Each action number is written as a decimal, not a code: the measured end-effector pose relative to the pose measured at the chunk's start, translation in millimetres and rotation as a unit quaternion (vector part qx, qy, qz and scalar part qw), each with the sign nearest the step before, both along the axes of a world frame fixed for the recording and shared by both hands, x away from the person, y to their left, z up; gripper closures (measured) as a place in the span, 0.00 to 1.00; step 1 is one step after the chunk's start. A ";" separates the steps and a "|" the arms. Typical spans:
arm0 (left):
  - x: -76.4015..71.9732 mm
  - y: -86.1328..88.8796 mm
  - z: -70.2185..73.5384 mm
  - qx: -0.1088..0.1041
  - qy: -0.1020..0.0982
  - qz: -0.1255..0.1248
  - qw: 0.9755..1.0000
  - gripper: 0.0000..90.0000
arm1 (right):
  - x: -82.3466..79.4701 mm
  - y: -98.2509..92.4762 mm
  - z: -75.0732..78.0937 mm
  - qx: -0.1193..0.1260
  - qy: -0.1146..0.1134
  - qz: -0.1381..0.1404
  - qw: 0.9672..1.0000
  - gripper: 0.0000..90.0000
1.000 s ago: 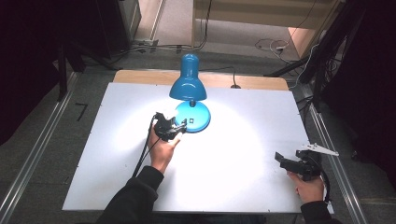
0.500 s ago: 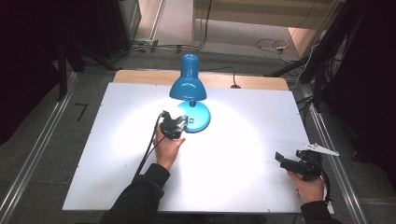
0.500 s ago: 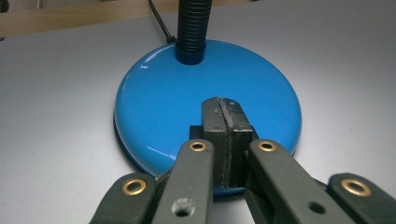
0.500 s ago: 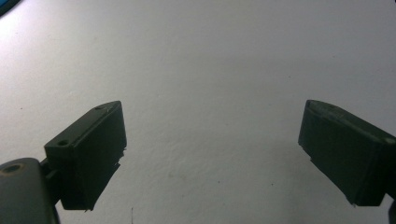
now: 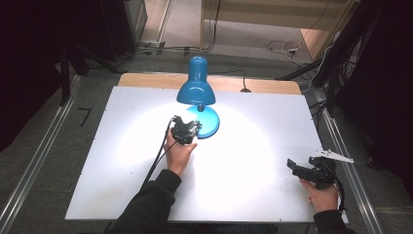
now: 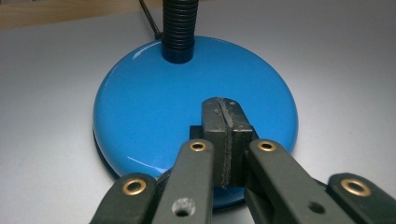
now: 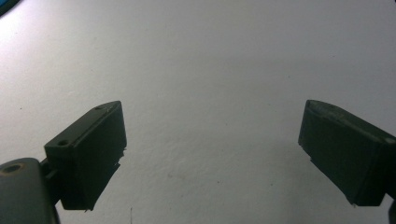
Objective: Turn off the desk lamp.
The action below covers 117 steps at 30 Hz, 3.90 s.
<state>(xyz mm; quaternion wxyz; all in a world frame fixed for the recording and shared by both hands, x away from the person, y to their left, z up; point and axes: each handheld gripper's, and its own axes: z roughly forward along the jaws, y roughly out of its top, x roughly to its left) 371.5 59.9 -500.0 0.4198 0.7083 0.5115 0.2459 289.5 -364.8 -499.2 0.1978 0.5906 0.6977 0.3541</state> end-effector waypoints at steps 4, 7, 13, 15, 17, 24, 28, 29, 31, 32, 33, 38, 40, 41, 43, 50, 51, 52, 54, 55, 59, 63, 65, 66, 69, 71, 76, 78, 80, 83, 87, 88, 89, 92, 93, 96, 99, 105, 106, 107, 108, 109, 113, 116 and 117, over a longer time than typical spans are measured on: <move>1.1 -0.5 -1.2 0.001 0.001 0.002 1.000 1.00 | 0.0 -0.2 0.0 0.000 0.000 0.000 1.000 0.07; 2.4 -1.2 -1.0 0.009 0.000 0.000 1.000 1.00 | 0.2 0.0 -0.1 0.000 -0.001 0.002 1.000 0.07; 4.1 -2.1 -0.7 0.017 -0.001 0.002 1.000 1.00 | -0.1 0.7 0.3 0.001 -0.001 0.001 1.000 0.07; 5.0 -1.9 -0.6 0.017 -0.001 0.002 1.000 1.00 | -0.1 1.0 0.5 0.001 -0.001 0.000 1.000 0.07; 5.9 -1.8 -0.6 0.015 0.001 0.003 1.000 1.00 | -0.1 1.1 0.5 0.001 -0.001 0.001 1.000 0.07; 7.7 -1.6 -0.4 0.018 0.001 0.004 1.000 1.00 | 1.1 2.2 0.4 -0.001 -0.003 0.004 1.000 0.07; 6.1 -2.7 0.4 0.021 0.002 0.005 1.000 1.00 | 1.6 2.6 0.4 0.000 -0.001 0.004 1.000 0.07; 5.5 -3.2 0.3 0.024 0.000 0.004 1.000 1.00 | 1.9 2.7 0.2 0.000 -0.001 0.005 1.000 0.07; 4.6 -3.5 0.4 0.021 -0.005 0.004 1.000 1.00 | 2.0 2.5 -0.1 0.000 0.000 0.004 1.000 0.07; 4.1 -3.7 1.2 0.019 -0.007 0.002 1.000 1.00 | 1.9 2.0 -0.1 0.000 0.000 0.004 1.000 0.07; 3.6 -6.1 2.2 0.013 -0.010 -0.003 1.000 1.00 | 1.8 1.8 -0.1 0.001 0.000 0.004 1.000 0.07; 4.1 -7.9 1.3 0.019 -0.002 -0.004 1.000 1.00 | 1.6 1.7 -0.2 0.000 -0.001 0.005 1.000 0.07; 4.2 -7.7 1.3 0.019 -0.002 -0.005 1.000 1.00 | 1.5 1.9 -0.1 0.000 0.000 0.003 1.000 0.07; 4.0 -7.6 1.4 0.025 -0.001 -0.007 1.000 1.00 | 1.5 1.9 -0.1 0.000 0.000 0.003 1.000 0.07; 3.7 -9.1 1.0 0.023 -0.001 -0.009 1.000 1.00 | 1.4 2.4 0.1 0.000 -0.001 0.005 1.000 0.07; 4.9 -15.0 -0.4 0.023 -0.005 -0.015 1.000 1.00 | 0.5 3.1 0.7 0.000 0.000 0.003 1.000 0.07; 6.6 -19.1 -3.2 0.022 -0.007 -0.020 1.000 1.00 | 0.4 2.8 0.5 0.000 0.000 0.003 1.000 0.07; 6.6 -19.1 -3.2 0.022 -0.007 -0.020 1.000 1.00 | 0.4 2.8 0.5 0.000 0.000 0.003 1.000 0.07; 8.2 -22.7 -3.5 0.028 -0.012 -0.014 0.999 1.00 | -0.2 2.0 0.6 0.000 0.000 0.003 1.000 0.07; 10.2 -20.7 -3.3 0.014 -0.006 -0.014 1.000 1.00 | -0.2 2.0 0.6 0.000 0.000 0.003 1.000 0.07; 5.1 -15.0 4.2 -0.001 -0.020 -0.014 1.000 1.00 | 0.3 -0.7 -1.0 0.003 0.002 0.000 1.000 0.07; 4.7 -10.8 10.9 -0.005 -0.029 -0.008 1.000 1.00 | 1.1 -0.1 -1.2 0.003 0.002 0.001 1.000 0.07; 5.1 -8.7 9.8 0.001 -0.022 -0.004 1.000 1.00 | 0.6 1.3 0.0 0.002 0.000 0.002 1.000 0.07; 5.1 -7.2 8.5 0.002 -0.019 -0.004 1.000 1.00 | 0.8 1.2 0.1 0.002 -0.001 0.003 1.000 0.07; 4.3 -6.1 4.5 0.003 -0.009 -0.004 1.000 1.00 | 1.1 1.4 -0.5 0.001 0.002 0.003 1.000 0.07; 4.7 -6.7 3.5 0.003 -0.008 -0.004 1.000 1.00 | 1.2 1.4 -0.5 0.001 0.002 0.003 1.000 0.07; 5.3 -7.0 1.5 0.016 -0.004 -0.003 1.000 1.00 | 0.9 0.8 -0.3 0.002 0.002 0.001 1.000 0.07; 5.1 -6.2 1.5 0.020 -0.003 -0.005 1.000 1.00 | 1.1 1.0 -0.5 0.001 0.002 0.002 1.000 0.07; 4.9 -7.0 1.1 0.017 -0.003 -0.005 1.000 1.00 | 1.0 2.1 -0.4 0.000 0.001 0.004 1.000 0.07; 5.5 -7.9 0.5 0.016 -0.005 -0.002 1.000 1.00 | 0.8 1.9 -0.2 0.001 0.001 0.004 1.000 0.07; 9.3 -5.7 -2.2 0.005 -0.004 0.005 1.000 1.00 | 0.2 1.9 0.1 0.000 0.001 0.004 1.000 0.07; 9.8 -5.4 -2.3 -0.002 -0.002 0.004 1.000 1.00 | 0.1 1.9 0.1 0.000 0.001 0.004 1.000 0.07; 10.1 -5.6 -2.5 -0.001 -0.003 0.004 1.000 1.00 | 0.1 1.7 0.0 0.000 0.001 0.004 1.000 0.07; 11.6 -4.3 -1.4 -0.008 0.003 0.002 1.000 1.00 | 1.2 0.9 -0.7 0.001 0.002 0.003 1.000 0.07; 11.7 -2.5 -1.3 -0.012 0.004 0.004 1.000 1.00 | 1.3 1.0 -0.7 0.001 0.002 0.004 1.000 0.07; 9.6 7.8 4.3 -0.017 -0.007 0.009 1.000 1.00 | 1.0 1.2 -0.3 0.002 0.001 0.003 1.000 0.07; 5.3 25.1 11.0 -0.023 -0.011 0.016 1.000 1.00 | 1.1 0.3 -0.7 0.001 0.002 0.002 1.000 0.07; -11.7 64.9 10.2 -0.045 0.006 0.030 0.999 0.82 | 0.7 1.7 -0.2 -0.001 0.001 0.001 1.000 0.07; -15.5 70.1 9.3 -0.050 0.009 0.032 0.998 0.77 | 0.8 2.0 -0.3 -0.001 0.001 0.002 1.000 0.07; -18.9 74.4 8.5 -0.049 0.008 0.037 0.998 0.72 | 0.8 2.4 -0.3 -0.002 0.001 0.001 1.000 0.07; -21.5 77.8 8.4 -0.052 0.009 0.040 0.998 0.67 | 0.8 2.7 -0.3 -0.003 0.002 0.002 1.000 0.07; -23.4 81.1 9.2 -0.055 0.009 0.041 0.998 0.62 | 0.9 2.9 -0.3 -0.003 0.002 0.003 1.000 0.07; -31.8 87.7 13.0 -0.055 0.005 0.045 0.997 0.48 | 0.4 2.6 0.7 -0.001 -0.001 0.002 1.000 0.07; -37.1 92.1 12.7 -0.047 0.005 0.049 0.998 0.41 | 0.4 1.2 0.3 0.000 0.000 0.002 1.000 0.07; -38.6 94.0 12.6 -0.045 0.007 0.050 0.998 0.38 | 0.4 1.3 0.1 0.002 0.001 0.002 1.000 0.07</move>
